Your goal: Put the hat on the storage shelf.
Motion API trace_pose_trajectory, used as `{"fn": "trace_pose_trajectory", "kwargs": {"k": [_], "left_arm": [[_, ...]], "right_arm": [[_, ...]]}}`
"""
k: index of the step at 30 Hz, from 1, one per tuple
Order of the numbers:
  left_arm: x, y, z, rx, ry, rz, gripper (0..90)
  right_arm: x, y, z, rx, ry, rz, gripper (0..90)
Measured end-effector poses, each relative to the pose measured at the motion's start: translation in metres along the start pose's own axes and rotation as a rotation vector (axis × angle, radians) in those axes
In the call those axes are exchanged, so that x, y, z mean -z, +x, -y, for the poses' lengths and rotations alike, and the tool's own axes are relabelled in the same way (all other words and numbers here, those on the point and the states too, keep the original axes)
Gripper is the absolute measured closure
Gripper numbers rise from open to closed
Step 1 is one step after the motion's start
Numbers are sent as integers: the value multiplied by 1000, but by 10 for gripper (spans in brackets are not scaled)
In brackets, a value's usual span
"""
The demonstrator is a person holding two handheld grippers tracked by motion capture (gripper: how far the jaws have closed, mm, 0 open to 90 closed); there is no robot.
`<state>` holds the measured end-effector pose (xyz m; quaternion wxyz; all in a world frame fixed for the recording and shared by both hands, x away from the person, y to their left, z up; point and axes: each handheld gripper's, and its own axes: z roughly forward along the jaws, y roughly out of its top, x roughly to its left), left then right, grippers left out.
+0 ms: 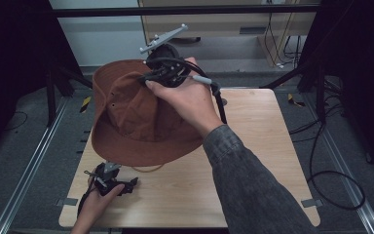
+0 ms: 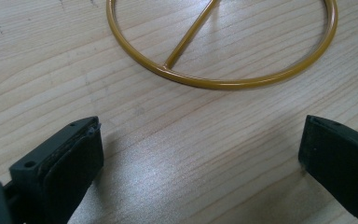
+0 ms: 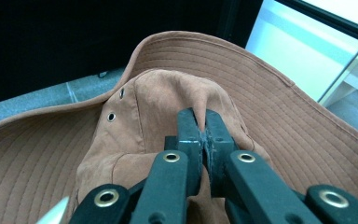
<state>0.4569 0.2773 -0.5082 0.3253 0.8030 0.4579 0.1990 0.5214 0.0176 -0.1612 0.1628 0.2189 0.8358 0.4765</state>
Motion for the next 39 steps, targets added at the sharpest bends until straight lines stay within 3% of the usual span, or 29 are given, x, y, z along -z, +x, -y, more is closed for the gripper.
{"fn": "trace_pose_trajectory", "kwargs": {"k": [18, 39], "left_arm": [[0, 0, 0, 1, -2, 1, 0], [0, 0, 0, 1, -2, 0, 0]], "right_arm": [[-46, 3, -5, -39, -8, -59, 877], [-64, 7, 2, -38, 31, -68, 867]]}}
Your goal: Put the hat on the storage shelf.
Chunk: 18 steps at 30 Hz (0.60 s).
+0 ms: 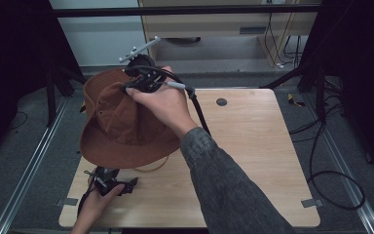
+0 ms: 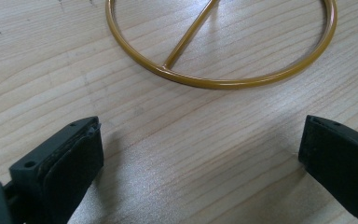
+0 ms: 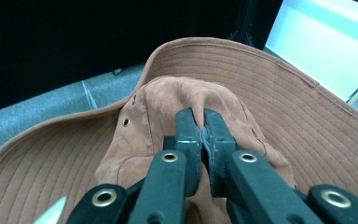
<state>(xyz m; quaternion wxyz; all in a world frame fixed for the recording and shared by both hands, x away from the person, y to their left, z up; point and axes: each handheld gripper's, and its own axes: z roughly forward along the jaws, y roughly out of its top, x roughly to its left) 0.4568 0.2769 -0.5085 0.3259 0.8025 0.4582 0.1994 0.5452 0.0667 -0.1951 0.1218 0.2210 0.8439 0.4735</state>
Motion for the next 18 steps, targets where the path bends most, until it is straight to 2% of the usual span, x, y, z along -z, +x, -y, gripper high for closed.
{"fn": "trace_pose_trajectory", "kwargs": {"k": [18], "left_arm": [[0, 0, 0, 2, -2, -5, 0]], "right_arm": [[-14, 0, 8, 5, 45, 2, 854]]}}
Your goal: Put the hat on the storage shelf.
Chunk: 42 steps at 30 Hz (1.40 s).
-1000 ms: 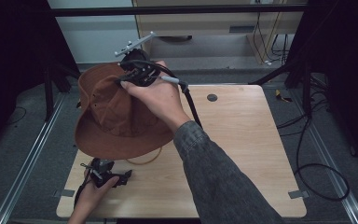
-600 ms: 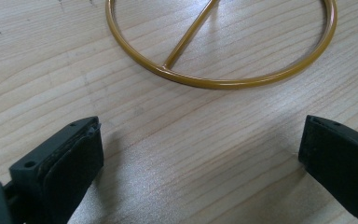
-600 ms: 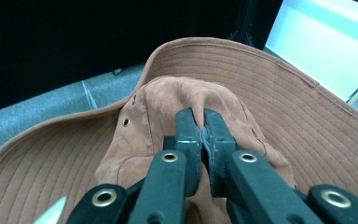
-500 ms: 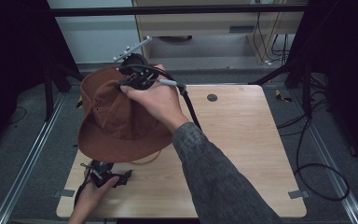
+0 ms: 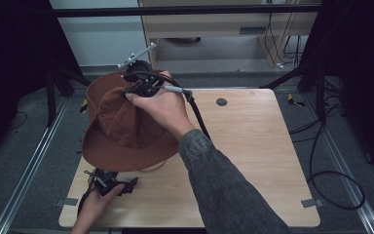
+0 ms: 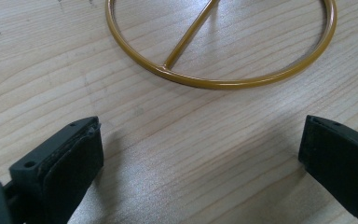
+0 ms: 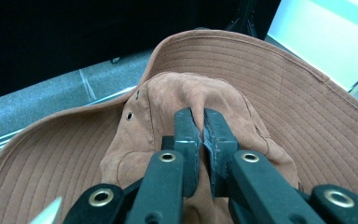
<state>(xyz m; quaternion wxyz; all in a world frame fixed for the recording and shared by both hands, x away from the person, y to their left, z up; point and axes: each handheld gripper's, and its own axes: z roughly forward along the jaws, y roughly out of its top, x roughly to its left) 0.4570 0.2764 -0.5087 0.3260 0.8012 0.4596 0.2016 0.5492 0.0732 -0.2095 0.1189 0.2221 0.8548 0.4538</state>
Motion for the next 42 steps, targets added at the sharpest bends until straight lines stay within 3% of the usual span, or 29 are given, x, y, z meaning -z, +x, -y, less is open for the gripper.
{"fn": "trace_pose_trajectory", "kwargs": {"k": [42], "left_arm": [[0, 0, 0, -5, 4, 0, 0]], "right_arm": [[-5, -8, 11, -20, 21, -3, 834]]}}
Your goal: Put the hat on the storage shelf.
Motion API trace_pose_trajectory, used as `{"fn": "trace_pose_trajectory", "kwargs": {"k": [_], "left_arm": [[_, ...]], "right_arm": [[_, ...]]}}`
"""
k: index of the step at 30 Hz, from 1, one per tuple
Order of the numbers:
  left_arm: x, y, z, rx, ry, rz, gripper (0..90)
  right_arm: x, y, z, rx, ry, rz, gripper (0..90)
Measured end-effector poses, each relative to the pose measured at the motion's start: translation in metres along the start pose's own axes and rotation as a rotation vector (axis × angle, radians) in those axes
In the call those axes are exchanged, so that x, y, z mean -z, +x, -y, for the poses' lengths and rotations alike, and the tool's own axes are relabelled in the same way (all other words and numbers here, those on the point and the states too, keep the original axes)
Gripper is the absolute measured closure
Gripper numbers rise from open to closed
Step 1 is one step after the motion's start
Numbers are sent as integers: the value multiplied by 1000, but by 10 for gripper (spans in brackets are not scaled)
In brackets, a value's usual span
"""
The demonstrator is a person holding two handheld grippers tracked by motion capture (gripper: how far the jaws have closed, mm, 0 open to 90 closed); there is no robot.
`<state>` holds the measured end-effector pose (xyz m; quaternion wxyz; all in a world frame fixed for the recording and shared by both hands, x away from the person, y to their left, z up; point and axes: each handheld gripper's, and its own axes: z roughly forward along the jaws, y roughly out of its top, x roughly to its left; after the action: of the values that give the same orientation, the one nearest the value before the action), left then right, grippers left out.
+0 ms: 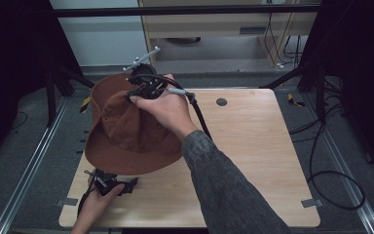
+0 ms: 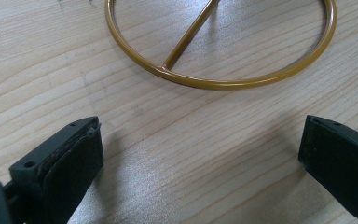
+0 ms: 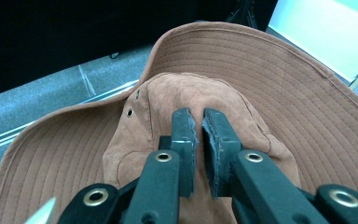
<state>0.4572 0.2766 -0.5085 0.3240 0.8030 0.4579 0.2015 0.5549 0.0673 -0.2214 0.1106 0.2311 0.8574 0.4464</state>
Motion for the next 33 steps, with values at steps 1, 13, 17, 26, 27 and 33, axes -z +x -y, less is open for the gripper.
{"fn": "trace_pose_trajectory", "kwargs": {"k": [1, 13, 17, 26, 27, 33], "left_arm": [[0, 0, 0, 0, 0, 0, 0], [0, 0, 0, 0, 0, 1, 0], [0, 0, 0, 0, 1, 3, 0], [0, 0, 0, 1, 0, 3, 0], [0, 0, 0, 1, 1, 4, 0], [0, 0, 0, 0, 1, 4, 0]], "right_arm": [[0, 0, 0, 0, 0, 0, 834], [-3, 0, 2, -4, 9, 1, 841], [-3, -2, 3, -7, 11, 1, 833], [-4, -3, 6, -29, 11, -7, 700], [-3, -3, 6, -29, 11, -3, 682], [-1, -1, 4, -33, 2, -1, 587]]}}
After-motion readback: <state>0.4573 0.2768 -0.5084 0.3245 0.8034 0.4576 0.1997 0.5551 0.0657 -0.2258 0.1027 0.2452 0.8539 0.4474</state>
